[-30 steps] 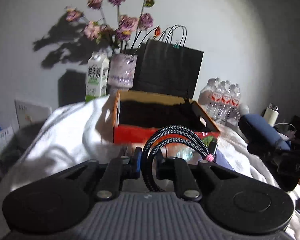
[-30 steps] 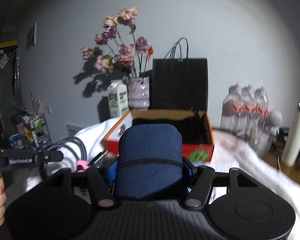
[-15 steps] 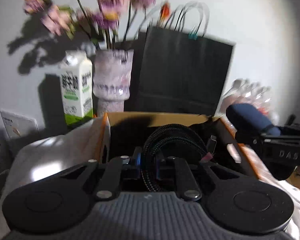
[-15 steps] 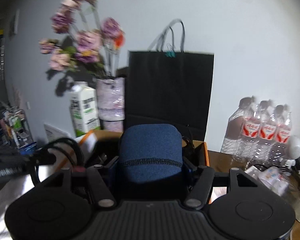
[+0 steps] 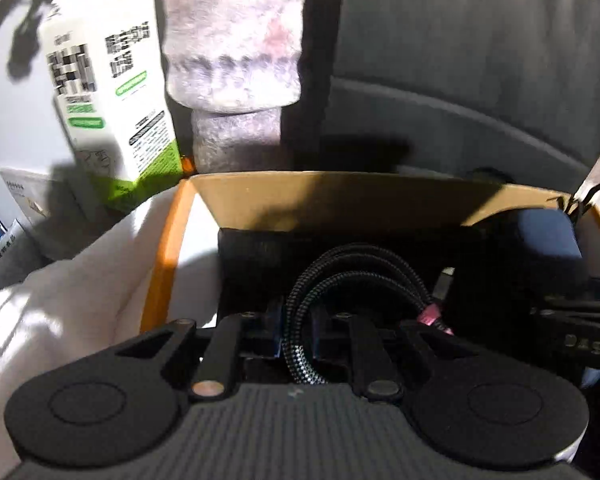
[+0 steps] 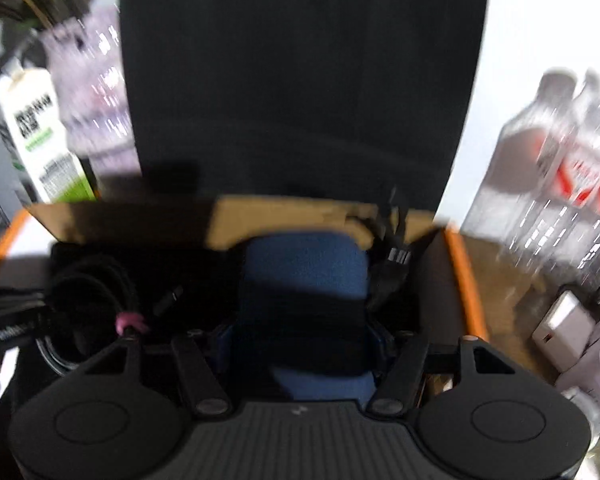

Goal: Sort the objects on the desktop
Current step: 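Carry the pouch and cable into the orange box while both tools open there, then withdraw both open tools from the box back over the pile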

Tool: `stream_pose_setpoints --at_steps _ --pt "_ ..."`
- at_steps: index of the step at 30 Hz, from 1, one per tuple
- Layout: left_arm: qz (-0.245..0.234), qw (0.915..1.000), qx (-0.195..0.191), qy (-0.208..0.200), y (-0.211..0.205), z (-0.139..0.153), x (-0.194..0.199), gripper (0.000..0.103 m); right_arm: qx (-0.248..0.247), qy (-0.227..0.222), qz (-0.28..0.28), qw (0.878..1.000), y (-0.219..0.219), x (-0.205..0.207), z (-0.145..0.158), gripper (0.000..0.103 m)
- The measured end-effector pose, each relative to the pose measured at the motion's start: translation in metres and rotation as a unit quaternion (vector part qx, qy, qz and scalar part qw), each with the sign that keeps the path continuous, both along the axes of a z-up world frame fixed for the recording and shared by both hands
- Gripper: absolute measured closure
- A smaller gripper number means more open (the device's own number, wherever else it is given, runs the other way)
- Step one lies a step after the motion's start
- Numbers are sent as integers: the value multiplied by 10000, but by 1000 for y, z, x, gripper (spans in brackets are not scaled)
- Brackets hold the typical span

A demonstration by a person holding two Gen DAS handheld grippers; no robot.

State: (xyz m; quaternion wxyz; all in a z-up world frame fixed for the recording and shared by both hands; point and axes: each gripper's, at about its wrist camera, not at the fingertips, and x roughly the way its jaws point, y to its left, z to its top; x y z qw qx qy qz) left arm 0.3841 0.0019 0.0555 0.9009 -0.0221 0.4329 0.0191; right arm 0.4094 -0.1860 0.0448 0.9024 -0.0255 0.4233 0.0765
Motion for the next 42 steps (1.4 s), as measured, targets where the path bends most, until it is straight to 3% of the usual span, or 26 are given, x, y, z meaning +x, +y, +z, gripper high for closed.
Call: stream_pose_setpoints --at_steps 1,3,5,7,9,10,14,17,24,29,33,38,42 --pt "-19 10000 2 28 0 0 2 85 8 78 -31 10000 0 4 -6 42" --pt "-122 9998 -90 94 0 1 3 68 -1 119 -78 9999 2 7 -11 40" --pt "-185 9993 -292 110 3 7 0 57 -5 134 -106 9999 4 6 -8 38" --pt "-169 9989 -434 109 3 17 -6 51 56 162 -172 9997 3 2 0 31" --pt "-90 9994 -333 -16 2 31 -20 18 208 137 -180 9995 -1 -9 13 23" --pt "-54 9996 -238 -145 1 39 -29 14 234 76 -170 9996 -2 -17 20 22" --pt "-42 9995 -108 -300 8 66 -68 8 113 -198 -190 9996 -4 -58 50 20" --pt "45 9990 -143 -417 18 80 -107 5 237 -496 -180 9983 -14 -94 73 13" --pt "-141 9960 -139 -875 29 93 -228 0 444 -1324 -97 9901 -25 -224 103 0" --pt "-266 9941 -248 -1024 28 83 -310 0 732 -1600 161 9843 -35 -306 92 0" --pt "80 9878 -130 -1550 23 77 -367 0 779 -1626 365 9829 -41 -361 74 0" --pt "109 9776 123 -2098 7 62 -426 0 838 -1781 514 9791 -47 -425 45 0" --pt "-73 9824 -135 -1860 -6 38 -451 0 653 -1928 703 9765 -47 -466 18 0"
